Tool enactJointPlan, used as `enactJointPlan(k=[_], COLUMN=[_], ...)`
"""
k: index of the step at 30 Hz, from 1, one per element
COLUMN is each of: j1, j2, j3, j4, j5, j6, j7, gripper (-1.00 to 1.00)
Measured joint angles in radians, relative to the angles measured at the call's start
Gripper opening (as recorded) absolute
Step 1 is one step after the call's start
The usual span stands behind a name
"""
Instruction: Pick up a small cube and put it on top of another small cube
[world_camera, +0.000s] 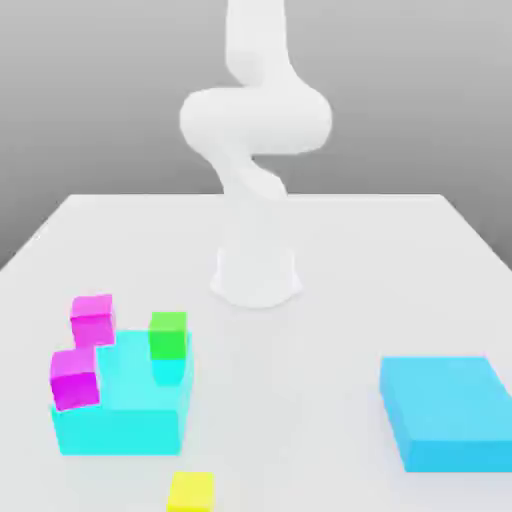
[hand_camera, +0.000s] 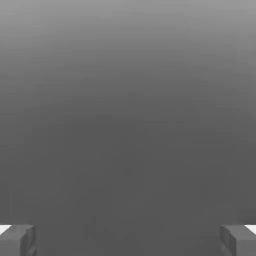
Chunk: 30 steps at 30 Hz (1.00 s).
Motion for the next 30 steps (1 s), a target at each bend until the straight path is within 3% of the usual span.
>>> enactJointPlan(k=[15,30], j1=[0.012,-0.033], j2=[0.55,1.092], j3=[-0.077,-0.086], j4=[-0.043,-0.063], j5=[0.057,0.093], j6=[0.195,0.421], j7=[-0.094,-0.165], gripper=[0.0,0.0])
